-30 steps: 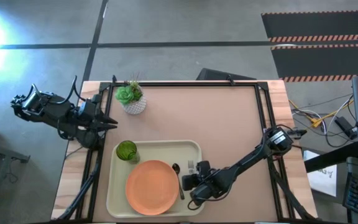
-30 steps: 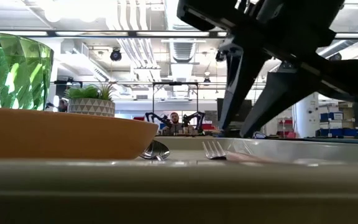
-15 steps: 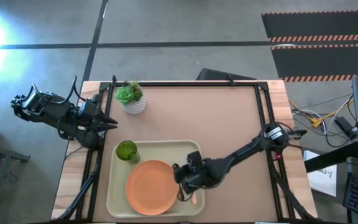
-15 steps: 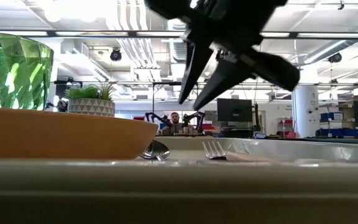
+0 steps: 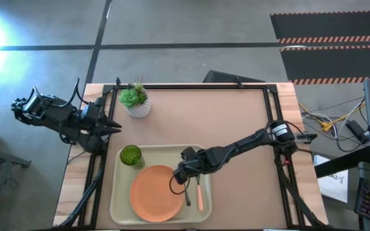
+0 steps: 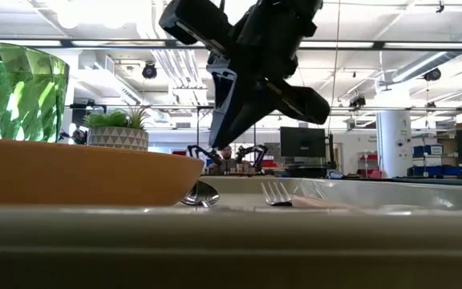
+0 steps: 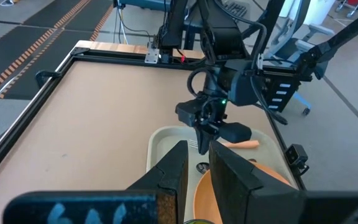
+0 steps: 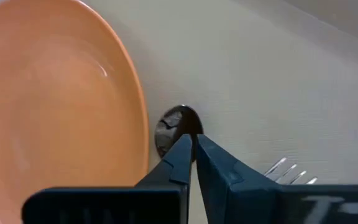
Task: Pick and place plate/cup/fork/spoon on tray
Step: Adjust the black spoon on the white tray
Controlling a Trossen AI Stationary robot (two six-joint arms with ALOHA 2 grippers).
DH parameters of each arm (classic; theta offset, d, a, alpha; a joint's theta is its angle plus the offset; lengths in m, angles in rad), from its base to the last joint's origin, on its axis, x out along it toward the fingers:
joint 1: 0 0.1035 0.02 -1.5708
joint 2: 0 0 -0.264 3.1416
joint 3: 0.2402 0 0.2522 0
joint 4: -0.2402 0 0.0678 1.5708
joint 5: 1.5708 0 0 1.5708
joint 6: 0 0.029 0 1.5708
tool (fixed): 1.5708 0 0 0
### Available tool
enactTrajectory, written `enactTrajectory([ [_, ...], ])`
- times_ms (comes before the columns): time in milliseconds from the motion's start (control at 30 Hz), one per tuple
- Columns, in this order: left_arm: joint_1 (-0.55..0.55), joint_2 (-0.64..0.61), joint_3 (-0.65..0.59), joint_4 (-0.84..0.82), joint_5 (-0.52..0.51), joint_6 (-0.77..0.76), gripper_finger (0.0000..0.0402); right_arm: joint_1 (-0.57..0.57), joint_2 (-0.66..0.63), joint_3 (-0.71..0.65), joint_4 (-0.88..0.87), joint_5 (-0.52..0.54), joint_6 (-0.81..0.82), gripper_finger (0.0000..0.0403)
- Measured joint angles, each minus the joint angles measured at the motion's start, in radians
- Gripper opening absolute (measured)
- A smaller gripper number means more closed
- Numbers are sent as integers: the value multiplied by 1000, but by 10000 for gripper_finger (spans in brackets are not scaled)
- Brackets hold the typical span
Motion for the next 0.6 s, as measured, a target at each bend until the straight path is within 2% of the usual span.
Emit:
enactTrajectory([
  [267, 0, 0, 0, -2, 0, -1, 47, -8, 0, 0, -6, -27, -64, 25],
  [600, 0, 0, 0, -1, 1, -5, 47, -20, 0, -12, -14, -70, -86, 86],
])
